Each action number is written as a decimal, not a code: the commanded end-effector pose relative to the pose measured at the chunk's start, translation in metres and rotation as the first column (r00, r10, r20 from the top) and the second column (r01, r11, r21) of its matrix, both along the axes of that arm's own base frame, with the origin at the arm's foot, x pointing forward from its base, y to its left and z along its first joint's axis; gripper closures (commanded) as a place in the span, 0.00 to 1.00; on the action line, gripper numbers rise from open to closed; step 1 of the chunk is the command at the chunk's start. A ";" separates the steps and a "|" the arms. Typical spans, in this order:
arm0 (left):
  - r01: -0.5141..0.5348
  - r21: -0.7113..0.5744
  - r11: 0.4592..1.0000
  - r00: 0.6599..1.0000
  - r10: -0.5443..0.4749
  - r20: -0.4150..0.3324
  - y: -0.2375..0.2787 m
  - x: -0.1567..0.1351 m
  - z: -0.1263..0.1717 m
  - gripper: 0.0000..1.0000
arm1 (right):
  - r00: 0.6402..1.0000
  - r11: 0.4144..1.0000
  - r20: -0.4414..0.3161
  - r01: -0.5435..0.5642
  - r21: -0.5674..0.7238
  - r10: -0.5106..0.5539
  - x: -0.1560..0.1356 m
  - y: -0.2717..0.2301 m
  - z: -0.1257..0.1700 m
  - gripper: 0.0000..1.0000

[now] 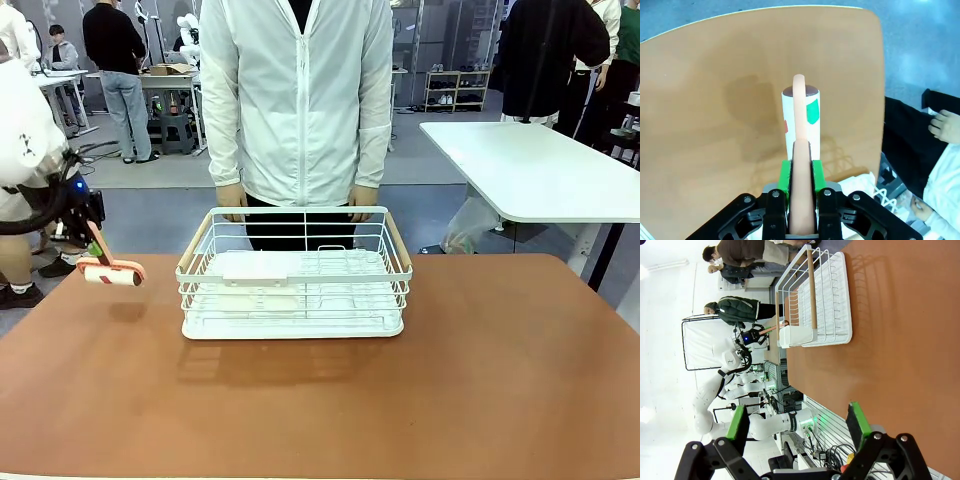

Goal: Clean the table.
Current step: Place the Lint Roller down when the Dish drying rack is positioned in the middle of the table.

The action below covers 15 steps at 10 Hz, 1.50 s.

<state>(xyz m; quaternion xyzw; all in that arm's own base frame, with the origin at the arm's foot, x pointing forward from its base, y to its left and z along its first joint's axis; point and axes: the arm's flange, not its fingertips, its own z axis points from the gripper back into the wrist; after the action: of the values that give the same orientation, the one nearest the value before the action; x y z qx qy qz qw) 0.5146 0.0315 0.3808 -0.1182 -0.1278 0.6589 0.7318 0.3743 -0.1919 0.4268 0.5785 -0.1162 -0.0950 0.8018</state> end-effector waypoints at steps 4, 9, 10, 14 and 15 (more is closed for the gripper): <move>0.028 -0.032 0.999 0.999 -0.027 0.034 0.008 -0.019 -0.034 0.79 | 1.000 1.000 0.011 -0.003 0.011 0.003 -0.001 0.001 0.002 0.00; 0.040 -0.060 0.997 0.999 -0.039 0.013 0.007 -0.038 -0.038 0.34 | 1.000 1.000 0.011 -0.003 0.011 0.003 -0.001 0.001 0.002 0.00; 0.045 -0.053 0.998 0.999 -0.045 -0.001 0.006 -0.043 -0.037 0.11 | 1.000 1.000 0.011 -0.003 0.011 0.003 -0.001 0.001 0.002 0.00; -0.018 -0.011 1.000 0.998 0.018 -0.068 0.005 -0.076 -0.020 0.00 | 1.000 1.000 0.011 -0.003 0.011 0.003 -0.001 0.001 0.002 0.00; -0.003 -0.008 1.000 0.994 0.002 -0.107 0.003 -0.086 -0.014 0.00 | 1.000 1.000 0.011 -0.003 0.011 0.003 -0.001 0.001 0.002 0.00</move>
<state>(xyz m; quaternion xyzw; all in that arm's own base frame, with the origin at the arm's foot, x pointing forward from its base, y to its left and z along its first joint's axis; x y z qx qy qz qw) 0.4442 0.0427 0.3503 -0.1110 -0.0972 0.6599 0.7367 0.3741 -0.1922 0.4268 0.5784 -0.1163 -0.0953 0.8018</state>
